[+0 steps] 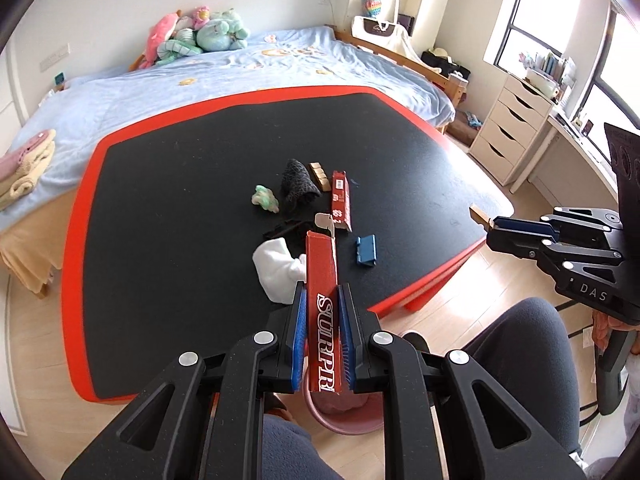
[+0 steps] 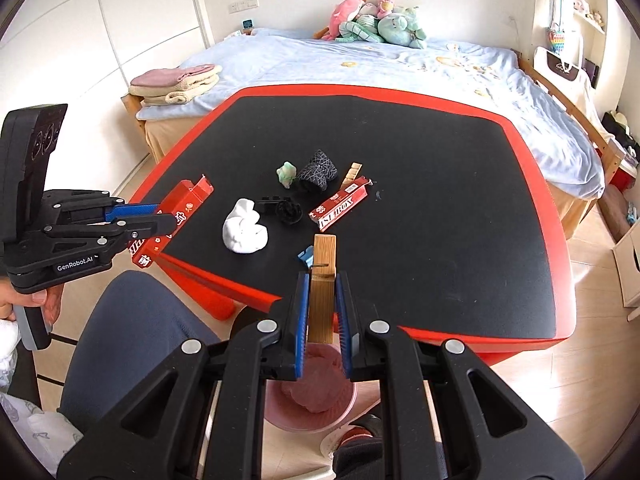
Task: Collect trash
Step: 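Carry the box and clothespin with both tools over the pink trash bin, then open both tools to drop the box and clothespin into the bin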
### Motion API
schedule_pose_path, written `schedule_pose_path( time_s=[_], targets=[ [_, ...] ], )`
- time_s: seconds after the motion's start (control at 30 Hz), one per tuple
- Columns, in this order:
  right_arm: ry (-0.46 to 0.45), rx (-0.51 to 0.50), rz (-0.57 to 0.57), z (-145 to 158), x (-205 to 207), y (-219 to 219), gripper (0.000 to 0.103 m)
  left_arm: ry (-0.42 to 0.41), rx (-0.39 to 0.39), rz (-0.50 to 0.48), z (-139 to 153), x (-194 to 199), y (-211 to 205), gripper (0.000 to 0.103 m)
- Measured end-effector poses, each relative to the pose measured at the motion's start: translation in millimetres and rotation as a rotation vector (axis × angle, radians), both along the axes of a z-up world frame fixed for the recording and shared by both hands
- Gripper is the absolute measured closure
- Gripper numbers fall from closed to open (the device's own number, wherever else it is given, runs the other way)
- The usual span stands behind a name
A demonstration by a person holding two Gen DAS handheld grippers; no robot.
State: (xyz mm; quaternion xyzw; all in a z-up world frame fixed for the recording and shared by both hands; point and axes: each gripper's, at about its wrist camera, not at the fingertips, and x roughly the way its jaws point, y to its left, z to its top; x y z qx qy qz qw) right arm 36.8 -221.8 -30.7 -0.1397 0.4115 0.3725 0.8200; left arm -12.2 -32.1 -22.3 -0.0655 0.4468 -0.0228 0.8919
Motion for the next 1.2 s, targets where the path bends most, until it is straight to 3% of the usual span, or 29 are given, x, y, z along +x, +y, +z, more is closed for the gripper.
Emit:
schedule_pose_path(
  time_s=[0.5,1.07,1.13,1.2],
  targets=[
    [0.068,-0.017,0.046,-25,-58,-23,0.09,0.058,-0.025,-0.115,-23,-37,-42,0.088],
    [0.11,0.001,0.07,-35,-67,-25,0.09,0.085,-0.053,-0.166,-31,-49,-56,0.086],
    [0.114,-0.002,0.069,-36,-65,-25,0.08,0.087,-0.058,-0.169,-32,-48,-56,0.081],
    [0.112,-0.002,0.059,-37,-63,-26,0.023,0.094,-0.058,-0.159,-34,-47,-55,0.063]
  ],
)
